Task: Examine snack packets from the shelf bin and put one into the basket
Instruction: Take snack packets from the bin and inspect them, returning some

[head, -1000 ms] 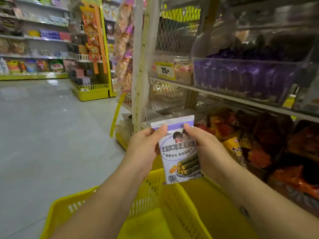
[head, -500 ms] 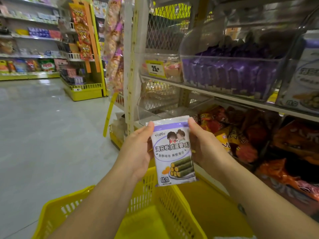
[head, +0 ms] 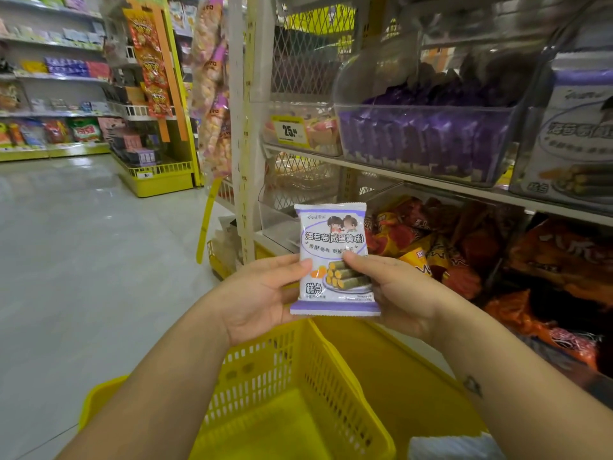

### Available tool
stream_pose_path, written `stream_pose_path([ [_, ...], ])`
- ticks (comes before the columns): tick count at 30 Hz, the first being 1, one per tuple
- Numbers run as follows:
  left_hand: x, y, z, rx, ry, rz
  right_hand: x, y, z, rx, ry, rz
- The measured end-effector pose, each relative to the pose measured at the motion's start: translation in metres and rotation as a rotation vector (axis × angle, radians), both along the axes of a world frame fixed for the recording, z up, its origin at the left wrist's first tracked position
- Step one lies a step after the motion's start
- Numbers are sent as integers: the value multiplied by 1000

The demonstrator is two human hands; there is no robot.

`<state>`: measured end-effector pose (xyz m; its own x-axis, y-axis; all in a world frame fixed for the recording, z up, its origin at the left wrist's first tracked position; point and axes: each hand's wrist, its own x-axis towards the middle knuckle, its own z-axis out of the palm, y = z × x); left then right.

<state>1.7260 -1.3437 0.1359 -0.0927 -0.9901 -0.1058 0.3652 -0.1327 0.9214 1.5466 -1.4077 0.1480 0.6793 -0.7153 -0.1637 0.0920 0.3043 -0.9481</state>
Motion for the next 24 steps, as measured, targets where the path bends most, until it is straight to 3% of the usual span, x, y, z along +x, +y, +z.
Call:
stream_pose_path([
  [9,-2,-10,-13,-10,-56,102,-3,-8,-3,-33,10,-34],
  [12,-12,-14,-17,-180,-351,254,3,-6,-10,-343,124,-109],
  [14,-20,-16,-20,-219,-351,216,6,-1,-12,-559,207,-128],
  [20,-15,-18,-20,-105,-32,37,5,3,-9,-549,188,38],
  [24,-12,-16,-21,-153,163,-30,5,-3,-10,-496,85,-39],
])
